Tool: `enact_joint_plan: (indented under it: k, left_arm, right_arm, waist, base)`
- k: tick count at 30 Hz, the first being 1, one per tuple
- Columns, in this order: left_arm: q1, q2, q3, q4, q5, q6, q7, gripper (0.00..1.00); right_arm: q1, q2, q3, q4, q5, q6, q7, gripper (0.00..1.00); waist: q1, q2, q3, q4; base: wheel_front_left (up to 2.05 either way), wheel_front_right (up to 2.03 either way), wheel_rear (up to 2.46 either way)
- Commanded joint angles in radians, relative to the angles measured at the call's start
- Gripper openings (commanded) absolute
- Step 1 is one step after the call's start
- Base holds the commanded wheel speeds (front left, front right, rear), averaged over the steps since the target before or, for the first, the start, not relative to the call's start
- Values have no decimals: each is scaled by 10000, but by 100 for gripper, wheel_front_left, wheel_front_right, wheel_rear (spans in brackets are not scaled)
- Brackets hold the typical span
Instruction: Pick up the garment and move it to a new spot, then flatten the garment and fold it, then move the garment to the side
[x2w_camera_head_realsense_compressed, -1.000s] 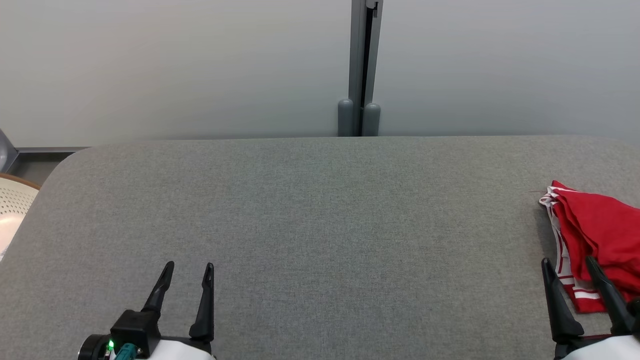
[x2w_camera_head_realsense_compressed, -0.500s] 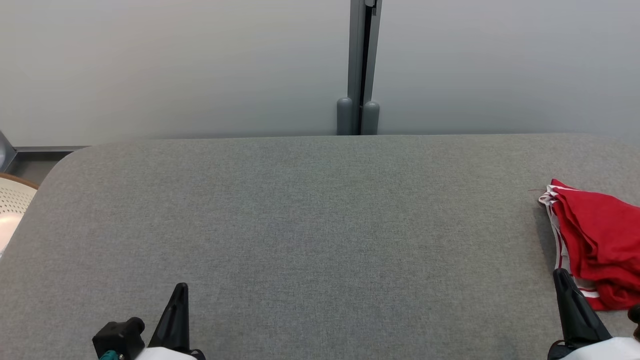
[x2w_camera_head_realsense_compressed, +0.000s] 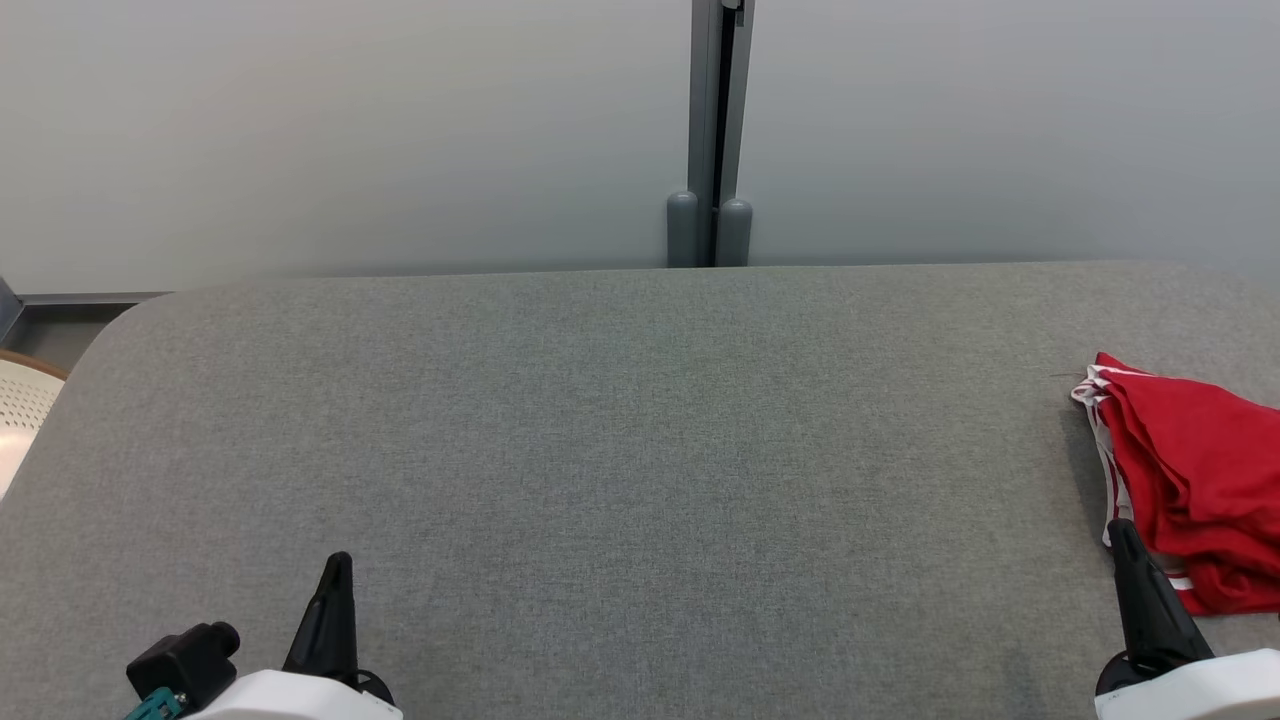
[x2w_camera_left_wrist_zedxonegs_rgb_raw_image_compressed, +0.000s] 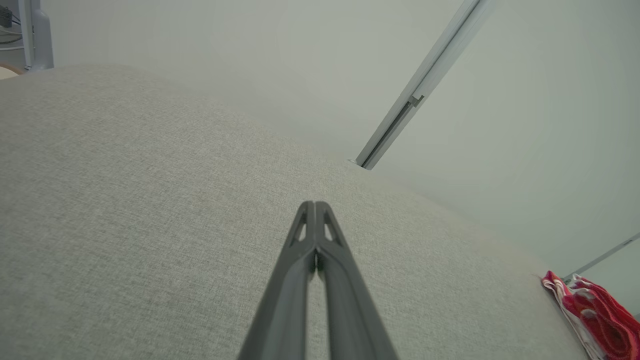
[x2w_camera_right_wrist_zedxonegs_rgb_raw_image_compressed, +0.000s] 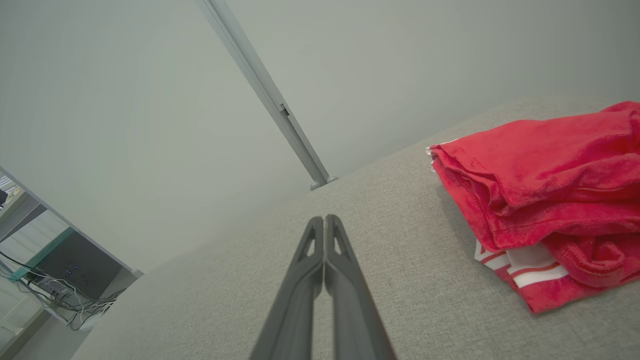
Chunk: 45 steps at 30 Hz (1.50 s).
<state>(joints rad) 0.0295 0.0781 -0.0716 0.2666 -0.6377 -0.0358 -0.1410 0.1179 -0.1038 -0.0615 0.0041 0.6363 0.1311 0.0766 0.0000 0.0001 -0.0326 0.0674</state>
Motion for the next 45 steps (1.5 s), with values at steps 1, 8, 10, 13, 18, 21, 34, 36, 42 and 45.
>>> enact_joint_plan:
  k: [1, 8, 10, 13, 18, 21, 34, 36, 42, 45]
  left_arm:
    - [-392, 37, 106, -170, -254, -73, 24, 0]
    - [-500, 4, 291, -181, -1254, -170, 289, 0]
    - [-540, -6, 343, -185, -1532, -192, 362, 0]
    - [-593, -17, 421, -190, -1928, -231, 469, 0]
    - [-648, -41, 540, -193, -2569, -289, 642, 0]
    - [-702, -51, 609, -197, -2937, -329, 742, 0]
    - [-873, -92, 888, -211, -4409, -472, 1136, 0]
    - [-905, -96, 928, -212, -4629, -489, 1197, 0]
    - [-965, -112, 1030, -215, -5137, -542, 1328, 0]
    - [-977, -120, 1085, -217, -5424, -574, 1413, 0]
  right_arm:
    - [-256, -32, -76, -55, 264, -1, 24, 0]
    - [-481, 25, -127, 204, 1265, -1, 64, 0]
    - [-542, 39, -139, 270, 1540, -1, 74, 0]
    - [-626, 59, -156, 373, 1937, -2, 88, 0]
    - [-765, 97, -187, 544, 2580, -2, 116, 0]
    - [-853, 120, -204, 632, 2950, -2, 123, 0]
    - [-1169, 212, -281, 1012, 4420, -2, 182, 0]
    - [-1223, 225, -294, 1072, 4635, -2, 191, 0]
    - [-1329, 256, -322, 1211, 5147, -2, 211, 0]
    - [-1400, 274, -339, 1284, 5445, -2, 219, 0]
  waist:
    - [0, -1, 2, -4]
    - [0, -1, 27, -51]
    - [0, -1, 34, -65]
    - [0, -1, 45, -85]
    - [0, -1, 63, -119]
    - [0, -1, 73, -139]
    - [0, -1, 120, -227]
    - [0, -1, 127, -240]
    - [0, -1, 145, -274]
    - [0, -1, 156, -294]
  base:
    - [0, 0, 0]
    - [0, 0, 0]
    - [0, 0, 0]
    - [0, 0, 0]
    - [0, 0, 0]
    - [0, 0, 0]
    - [0, 0, 0]
    - [0, 0, 0]
    - [0, 0, 0]
    - [0, 0, 0]
